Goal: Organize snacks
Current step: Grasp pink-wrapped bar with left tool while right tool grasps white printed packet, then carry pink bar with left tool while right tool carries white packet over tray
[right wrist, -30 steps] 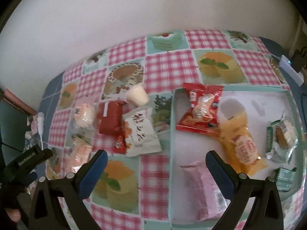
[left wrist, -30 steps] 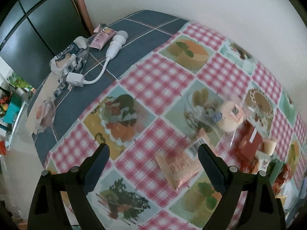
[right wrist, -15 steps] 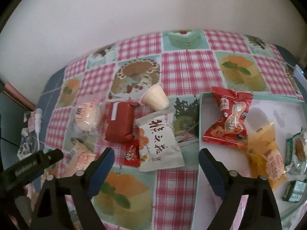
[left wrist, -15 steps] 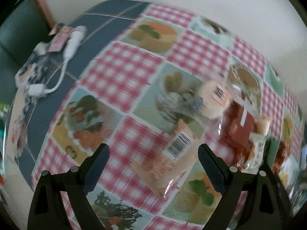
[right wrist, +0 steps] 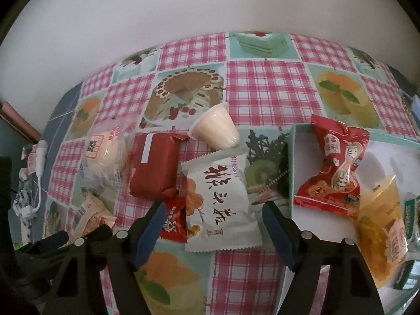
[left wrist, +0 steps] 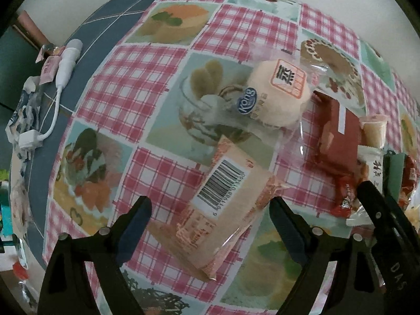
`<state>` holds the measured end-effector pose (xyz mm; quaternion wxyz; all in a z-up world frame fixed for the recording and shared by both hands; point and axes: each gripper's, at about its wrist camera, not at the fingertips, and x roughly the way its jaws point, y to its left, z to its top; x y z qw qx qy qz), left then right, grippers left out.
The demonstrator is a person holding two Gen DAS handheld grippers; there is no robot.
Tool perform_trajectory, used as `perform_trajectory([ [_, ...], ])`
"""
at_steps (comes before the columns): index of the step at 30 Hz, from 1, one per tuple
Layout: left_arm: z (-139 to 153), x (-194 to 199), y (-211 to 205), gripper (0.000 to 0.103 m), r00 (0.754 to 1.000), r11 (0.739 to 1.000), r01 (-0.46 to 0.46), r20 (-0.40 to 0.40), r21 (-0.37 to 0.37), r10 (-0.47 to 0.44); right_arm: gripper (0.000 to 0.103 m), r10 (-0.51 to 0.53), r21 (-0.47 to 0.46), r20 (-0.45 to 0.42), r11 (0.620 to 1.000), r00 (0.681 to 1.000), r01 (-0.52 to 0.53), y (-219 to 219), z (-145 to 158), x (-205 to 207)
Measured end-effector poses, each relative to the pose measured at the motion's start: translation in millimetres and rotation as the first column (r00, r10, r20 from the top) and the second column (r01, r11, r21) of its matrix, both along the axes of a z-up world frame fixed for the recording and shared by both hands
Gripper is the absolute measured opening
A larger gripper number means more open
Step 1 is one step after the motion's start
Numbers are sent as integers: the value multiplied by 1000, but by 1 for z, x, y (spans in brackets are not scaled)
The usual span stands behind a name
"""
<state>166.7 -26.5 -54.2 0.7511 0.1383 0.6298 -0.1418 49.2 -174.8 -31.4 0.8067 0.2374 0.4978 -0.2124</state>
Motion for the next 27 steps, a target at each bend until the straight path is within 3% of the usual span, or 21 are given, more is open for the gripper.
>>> perform_trajectory([
  [3,-2,1,3,73,1000,1000,-8,0,-3,8,76,8,14,-8,1000,1000,-8,2,-6,4],
  [5,-6,2,3,71,1000,1000,-14,1,6,14,75,11,21,-8,1000,1000,-11,2,-9,6],
  [8,-8,5,8,58,1000,1000,-30,-10,-6,30,75,-9,16,-9,1000,1000,9,-2,-11,4],
  [13,-10,11,17,52,999,999,-48,-5,-6,48,72,-14,-27,-21,1000,1000,14,0,-14,8],
  [15,-10,12,19,48,999,999,-54,-6,-7,54,64,-6,-52,-38,999,999,4,3,-16,10],
  [18,-8,12,20,43,998,998,-57,-3,-4,57,60,5,-83,-52,996,999,-9,6,-19,13],
  [20,-4,14,21,38,998,998,-62,5,-3,62,59,-2,-69,-46,998,999,-1,5,-17,11],
  [27,25,13,21,37,996,996,-69,48,-48,71,55,-12,-33,6,999,1000,12,-2,5,5],
])
